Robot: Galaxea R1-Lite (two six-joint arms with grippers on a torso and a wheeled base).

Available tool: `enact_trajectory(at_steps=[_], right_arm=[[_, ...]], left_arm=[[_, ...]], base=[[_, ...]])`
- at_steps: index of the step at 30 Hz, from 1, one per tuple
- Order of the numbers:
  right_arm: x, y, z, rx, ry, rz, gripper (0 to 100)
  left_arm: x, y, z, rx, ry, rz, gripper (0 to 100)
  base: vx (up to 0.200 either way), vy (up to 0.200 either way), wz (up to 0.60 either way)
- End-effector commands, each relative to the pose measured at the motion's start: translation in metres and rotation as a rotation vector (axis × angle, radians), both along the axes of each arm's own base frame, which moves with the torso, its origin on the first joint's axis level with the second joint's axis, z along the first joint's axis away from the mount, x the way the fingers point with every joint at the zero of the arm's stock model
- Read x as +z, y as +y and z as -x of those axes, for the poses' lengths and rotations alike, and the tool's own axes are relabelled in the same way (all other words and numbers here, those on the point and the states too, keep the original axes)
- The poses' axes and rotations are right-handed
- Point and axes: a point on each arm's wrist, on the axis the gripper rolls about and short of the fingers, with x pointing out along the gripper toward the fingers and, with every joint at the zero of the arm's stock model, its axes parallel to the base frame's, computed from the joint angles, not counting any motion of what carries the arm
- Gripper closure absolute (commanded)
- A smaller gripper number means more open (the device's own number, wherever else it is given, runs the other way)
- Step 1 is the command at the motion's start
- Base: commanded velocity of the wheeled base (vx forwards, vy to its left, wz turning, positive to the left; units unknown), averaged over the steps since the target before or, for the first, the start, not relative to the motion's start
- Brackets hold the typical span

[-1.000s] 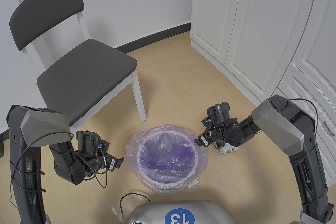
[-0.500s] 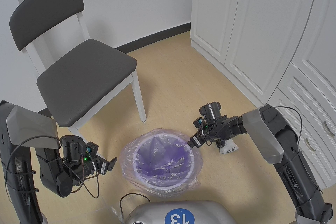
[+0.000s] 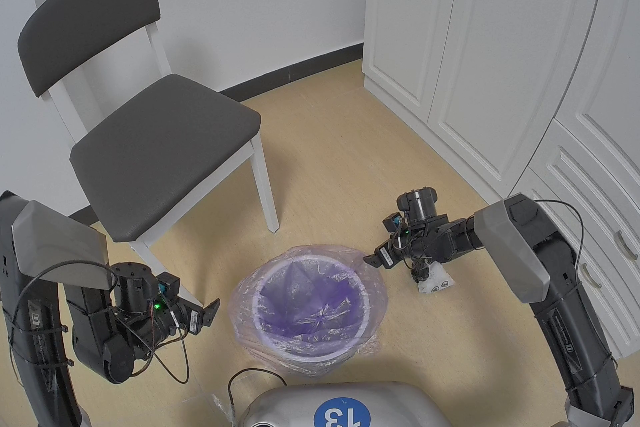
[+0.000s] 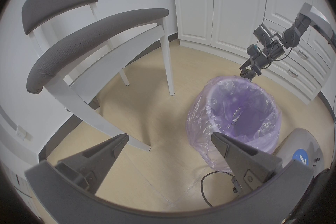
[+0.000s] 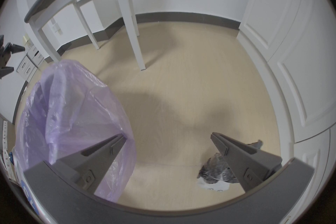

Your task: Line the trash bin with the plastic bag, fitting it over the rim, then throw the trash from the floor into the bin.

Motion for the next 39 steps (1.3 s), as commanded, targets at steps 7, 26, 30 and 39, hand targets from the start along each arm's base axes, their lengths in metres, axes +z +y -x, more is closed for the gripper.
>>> enact_trajectory(at_steps=[7,26,30,39], right_arm=[[0.08,-0.017,0.06,0.021,-0.173,-0.062,0],[0.048,0.113,0.154,0.321,-0.199,-0.194,0],[0.038,0.121,0.156,0.337,-0.181,-0.208,0],[0.031,0.133,0.156,0.349,-0.129,-0.291,0]], left_arm=[[-0.002,-0.006,0.01,-0.024,-0.005,0.014,0],[0.022,-0.005,0.035,-0.038,0.007,0.164,0],[0.023,-0.006,0.039,0.002,0.003,0.138,0],[0.025,-0.009,0.048,0.045,0.002,0.1,0]], base=[[0.0,0.0,0.0],[-0.063,-0.063,0.0],[0.0,0.0,0.0],[-0.044,0.0,0.0]])
